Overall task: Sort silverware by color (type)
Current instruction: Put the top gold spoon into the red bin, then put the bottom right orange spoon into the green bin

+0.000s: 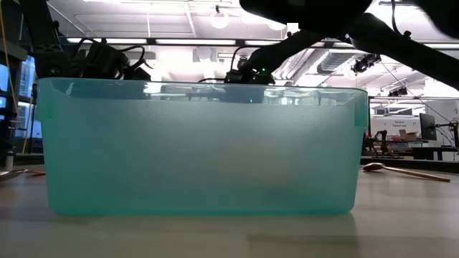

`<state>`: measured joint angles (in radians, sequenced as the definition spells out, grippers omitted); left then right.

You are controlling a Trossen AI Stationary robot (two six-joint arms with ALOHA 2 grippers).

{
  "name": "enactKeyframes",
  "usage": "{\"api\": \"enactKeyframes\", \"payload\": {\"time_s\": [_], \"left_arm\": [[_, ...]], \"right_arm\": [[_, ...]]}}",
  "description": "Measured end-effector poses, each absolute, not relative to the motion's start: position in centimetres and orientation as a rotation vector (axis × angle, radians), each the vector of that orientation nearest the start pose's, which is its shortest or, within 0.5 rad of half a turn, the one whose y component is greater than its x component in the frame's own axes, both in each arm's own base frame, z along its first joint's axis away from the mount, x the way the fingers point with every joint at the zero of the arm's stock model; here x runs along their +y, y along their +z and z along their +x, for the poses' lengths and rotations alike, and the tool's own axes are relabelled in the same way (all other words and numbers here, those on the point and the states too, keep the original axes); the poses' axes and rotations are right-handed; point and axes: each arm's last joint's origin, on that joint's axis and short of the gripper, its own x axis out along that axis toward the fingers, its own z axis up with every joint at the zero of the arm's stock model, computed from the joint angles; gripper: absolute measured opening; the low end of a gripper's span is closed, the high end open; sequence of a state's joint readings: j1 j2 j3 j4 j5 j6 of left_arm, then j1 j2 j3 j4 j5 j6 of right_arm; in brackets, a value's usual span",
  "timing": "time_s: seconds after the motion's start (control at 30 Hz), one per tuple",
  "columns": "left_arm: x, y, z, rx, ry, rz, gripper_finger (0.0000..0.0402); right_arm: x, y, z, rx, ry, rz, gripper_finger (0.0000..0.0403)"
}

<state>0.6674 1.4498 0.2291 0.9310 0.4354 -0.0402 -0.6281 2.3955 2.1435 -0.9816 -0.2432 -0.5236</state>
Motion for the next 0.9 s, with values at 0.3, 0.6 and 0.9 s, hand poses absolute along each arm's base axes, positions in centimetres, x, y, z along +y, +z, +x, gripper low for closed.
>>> {"api": "enactKeyframes", "payload": {"time_s": [0.3, 0.6, 0.9], "left_arm": [[12.6, 12.9, 17.9, 0.242, 0.236, -0.202, 0.0], [12.5, 12.9, 17.9, 0.245, 0.234, -0.195, 0.0], [12.5, 12.9, 17.9, 0.251, 0.231, -0.168, 0.0]], "right_arm": [[-29.0, 20.1, 41.1, 1.128, -0.094, 0.033, 0.0068], [-28.0, 24.8, 41.3, 1.04, -0.095, -0.009, 0.0022], [-24.9, 24.3, 42.3, 0.861, -0.14, 0.033, 0.0003]]}}
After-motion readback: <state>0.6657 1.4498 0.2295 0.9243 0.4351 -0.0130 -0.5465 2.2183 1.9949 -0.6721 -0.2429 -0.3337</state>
